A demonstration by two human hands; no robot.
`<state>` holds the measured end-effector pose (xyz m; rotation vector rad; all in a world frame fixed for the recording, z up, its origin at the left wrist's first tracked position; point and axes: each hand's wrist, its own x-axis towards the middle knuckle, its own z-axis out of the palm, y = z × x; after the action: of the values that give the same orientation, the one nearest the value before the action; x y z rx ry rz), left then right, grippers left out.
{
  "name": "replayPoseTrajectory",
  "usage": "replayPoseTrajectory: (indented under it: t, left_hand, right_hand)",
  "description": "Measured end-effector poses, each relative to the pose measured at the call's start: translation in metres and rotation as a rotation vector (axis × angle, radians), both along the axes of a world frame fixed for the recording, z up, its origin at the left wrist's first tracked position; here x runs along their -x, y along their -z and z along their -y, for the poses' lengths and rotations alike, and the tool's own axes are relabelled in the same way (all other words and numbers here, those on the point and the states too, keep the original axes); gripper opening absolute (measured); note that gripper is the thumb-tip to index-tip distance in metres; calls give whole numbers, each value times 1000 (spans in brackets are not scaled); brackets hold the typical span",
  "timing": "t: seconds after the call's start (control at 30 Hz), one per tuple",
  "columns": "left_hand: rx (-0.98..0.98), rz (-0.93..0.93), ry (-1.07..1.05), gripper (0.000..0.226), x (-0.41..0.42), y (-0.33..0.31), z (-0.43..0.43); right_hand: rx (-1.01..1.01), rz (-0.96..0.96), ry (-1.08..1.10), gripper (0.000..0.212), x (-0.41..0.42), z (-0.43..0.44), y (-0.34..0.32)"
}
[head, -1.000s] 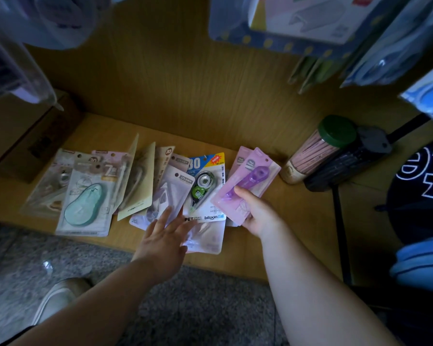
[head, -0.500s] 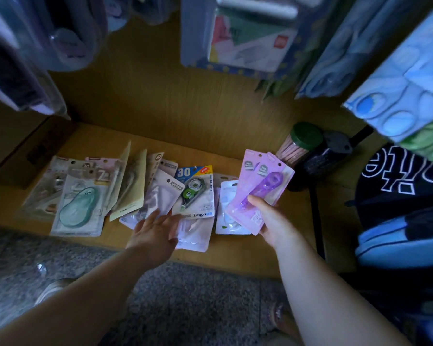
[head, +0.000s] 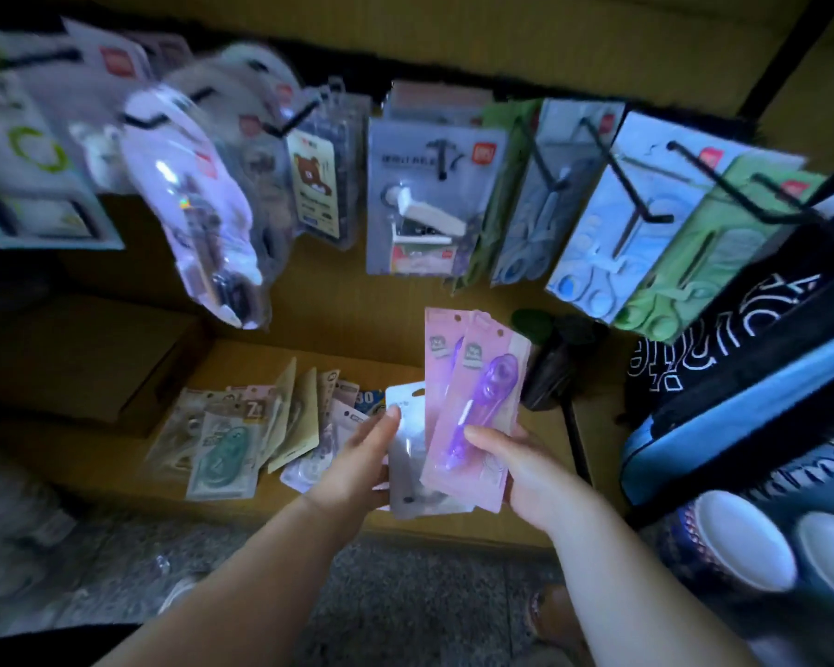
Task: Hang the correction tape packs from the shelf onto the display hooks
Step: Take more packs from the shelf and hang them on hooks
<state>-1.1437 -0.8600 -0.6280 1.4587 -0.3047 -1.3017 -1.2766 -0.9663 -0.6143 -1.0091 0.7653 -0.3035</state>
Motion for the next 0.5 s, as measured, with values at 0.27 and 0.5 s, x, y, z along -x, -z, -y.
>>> replayPoseTrajectory:
  t: [0.27, 0.5]
  left_hand:
    - [238, -41, 69, 62, 41, -63, -66]
    - [400, 62, 70, 70, 56, -126, -74]
  right_hand:
    - [137, 51, -152, 34, 52, -54, -66]
    - [304, 136, -214, 93, 58, -62, -127]
